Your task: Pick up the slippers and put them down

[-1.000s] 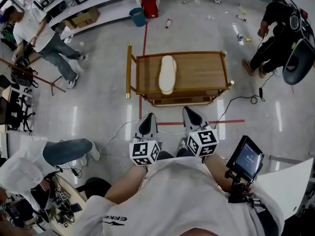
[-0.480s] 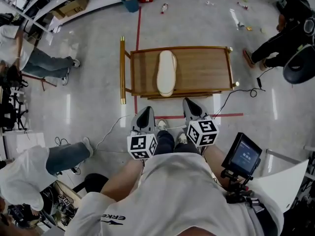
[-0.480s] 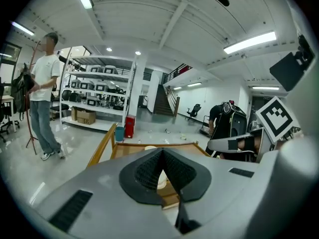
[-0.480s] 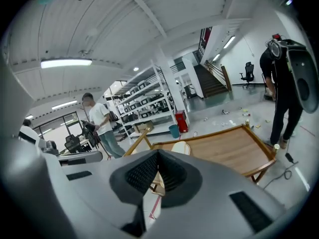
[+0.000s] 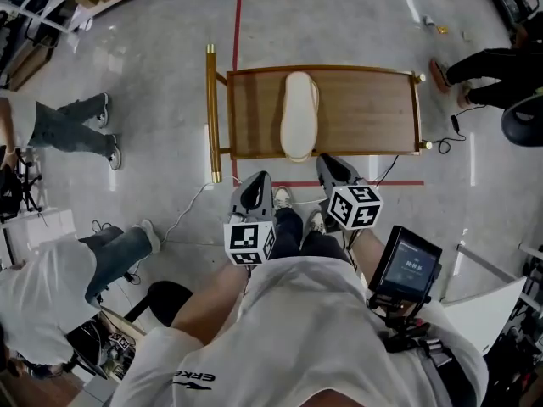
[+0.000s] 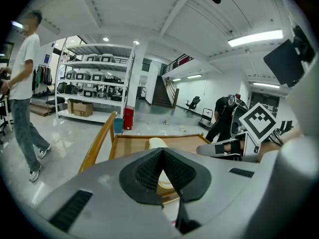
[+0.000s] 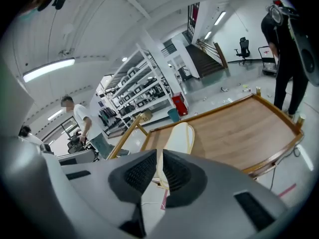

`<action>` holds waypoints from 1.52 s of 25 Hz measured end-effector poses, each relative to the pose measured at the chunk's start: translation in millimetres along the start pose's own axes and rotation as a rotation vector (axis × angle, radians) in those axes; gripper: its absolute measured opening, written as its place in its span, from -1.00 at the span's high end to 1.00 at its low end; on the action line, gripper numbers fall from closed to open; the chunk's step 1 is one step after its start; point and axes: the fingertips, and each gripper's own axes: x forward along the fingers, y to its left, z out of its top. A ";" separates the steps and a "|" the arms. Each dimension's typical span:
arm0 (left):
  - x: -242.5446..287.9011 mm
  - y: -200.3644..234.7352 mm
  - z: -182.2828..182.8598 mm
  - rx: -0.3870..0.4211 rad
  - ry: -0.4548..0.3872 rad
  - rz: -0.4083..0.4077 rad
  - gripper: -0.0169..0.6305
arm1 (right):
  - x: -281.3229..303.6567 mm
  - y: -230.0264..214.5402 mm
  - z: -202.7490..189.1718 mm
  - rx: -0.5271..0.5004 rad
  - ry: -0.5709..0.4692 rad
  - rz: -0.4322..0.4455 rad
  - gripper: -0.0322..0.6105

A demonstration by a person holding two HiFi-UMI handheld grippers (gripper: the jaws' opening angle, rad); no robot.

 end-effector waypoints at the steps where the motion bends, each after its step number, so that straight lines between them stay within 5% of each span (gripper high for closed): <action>1: 4.2 2.7 -2.5 0.000 0.009 -0.003 0.94 | 7.3 -3.4 -2.5 0.015 0.010 0.002 0.78; 15: 44.8 29.3 -32.1 -0.001 0.107 -0.022 0.94 | 88.2 -48.9 -48.7 0.250 0.188 0.035 0.11; 35: 64.9 48.3 -50.6 -0.022 0.176 -0.031 0.94 | 126.3 -52.0 -75.5 0.391 0.424 0.119 0.08; 38: 67.3 50.3 -53.0 -0.023 0.179 -0.032 0.94 | 128.5 -52.1 -77.9 0.388 0.435 0.125 0.21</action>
